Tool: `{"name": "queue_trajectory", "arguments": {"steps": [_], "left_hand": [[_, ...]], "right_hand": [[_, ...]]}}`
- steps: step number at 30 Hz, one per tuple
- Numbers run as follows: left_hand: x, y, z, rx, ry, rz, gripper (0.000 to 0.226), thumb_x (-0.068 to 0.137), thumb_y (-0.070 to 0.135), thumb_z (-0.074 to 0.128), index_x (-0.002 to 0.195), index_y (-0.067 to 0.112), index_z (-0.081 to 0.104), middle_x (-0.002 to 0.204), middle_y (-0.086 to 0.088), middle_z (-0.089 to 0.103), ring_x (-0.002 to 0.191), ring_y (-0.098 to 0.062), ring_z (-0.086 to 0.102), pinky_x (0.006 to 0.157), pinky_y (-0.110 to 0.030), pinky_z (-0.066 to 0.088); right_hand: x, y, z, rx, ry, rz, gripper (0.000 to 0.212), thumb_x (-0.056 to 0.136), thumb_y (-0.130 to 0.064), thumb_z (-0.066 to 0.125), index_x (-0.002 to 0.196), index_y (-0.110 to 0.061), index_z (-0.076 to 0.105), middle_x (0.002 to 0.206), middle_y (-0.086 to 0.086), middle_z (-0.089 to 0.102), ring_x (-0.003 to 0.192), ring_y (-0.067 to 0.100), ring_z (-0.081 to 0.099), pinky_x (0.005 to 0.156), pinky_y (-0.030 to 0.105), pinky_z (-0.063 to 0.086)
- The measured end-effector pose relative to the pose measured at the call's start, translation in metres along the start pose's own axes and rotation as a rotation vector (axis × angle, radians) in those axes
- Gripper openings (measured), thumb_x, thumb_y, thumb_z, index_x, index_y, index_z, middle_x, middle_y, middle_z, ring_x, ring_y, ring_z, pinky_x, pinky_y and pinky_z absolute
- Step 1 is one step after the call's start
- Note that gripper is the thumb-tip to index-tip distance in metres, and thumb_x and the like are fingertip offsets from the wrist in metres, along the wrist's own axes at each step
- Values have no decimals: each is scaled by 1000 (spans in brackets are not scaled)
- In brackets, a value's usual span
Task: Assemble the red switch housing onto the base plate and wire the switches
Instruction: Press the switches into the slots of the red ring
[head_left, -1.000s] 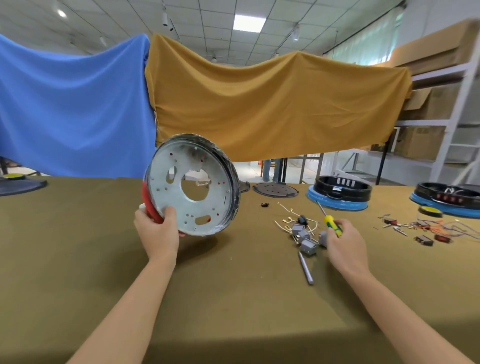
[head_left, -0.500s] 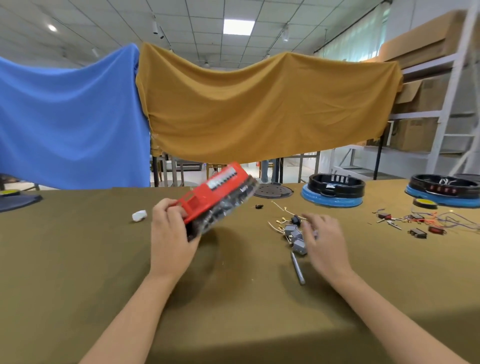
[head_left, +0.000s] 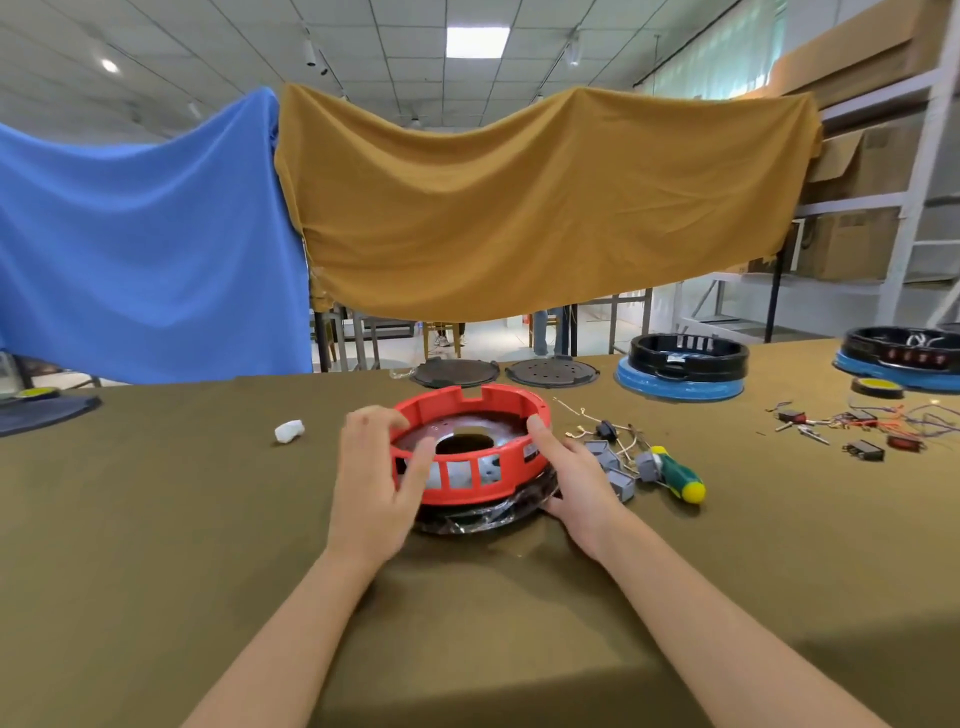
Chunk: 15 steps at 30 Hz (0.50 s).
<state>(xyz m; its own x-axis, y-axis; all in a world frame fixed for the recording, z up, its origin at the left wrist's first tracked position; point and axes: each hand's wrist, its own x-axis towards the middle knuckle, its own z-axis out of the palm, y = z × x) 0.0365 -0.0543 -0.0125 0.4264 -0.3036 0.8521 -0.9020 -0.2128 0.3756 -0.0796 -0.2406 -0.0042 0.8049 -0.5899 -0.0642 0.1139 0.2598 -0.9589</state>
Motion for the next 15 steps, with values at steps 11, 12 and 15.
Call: {"name": "queue_trajectory", "arguments": {"steps": [11, 12, 15], "left_hand": [[8, -13, -7, -727, 37, -671, 33, 99, 11, 53, 128, 26, 59, 123, 10, 66, 112, -11, 63, 91, -37, 52], [8, -12, -9, -802, 48, -693, 36, 99, 9, 52, 129, 28, 55, 128, 4, 62, 109, -18, 63, 87, -46, 54], [8, -12, -12, -853, 74, -728, 41, 97, -2, 50, 122, 31, 47, 113, -10, 56, 78, -19, 62, 73, -47, 58]], "right_hand": [[4, 9, -4, -64, -90, -374, 69, 80, -15, 65, 142, -40, 48, 127, -13, 66, 116, 7, 63, 95, 35, 51], [3, 10, -4, -84, -113, -420, 73, 83, -8, 64, 146, -40, 43, 132, -14, 63, 123, 8, 59, 102, 38, 48], [2, 12, -3, -126, -117, -487, 77, 95, 6, 54, 150, -43, 35, 143, -9, 55, 133, 15, 51, 109, 48, 45]]}}
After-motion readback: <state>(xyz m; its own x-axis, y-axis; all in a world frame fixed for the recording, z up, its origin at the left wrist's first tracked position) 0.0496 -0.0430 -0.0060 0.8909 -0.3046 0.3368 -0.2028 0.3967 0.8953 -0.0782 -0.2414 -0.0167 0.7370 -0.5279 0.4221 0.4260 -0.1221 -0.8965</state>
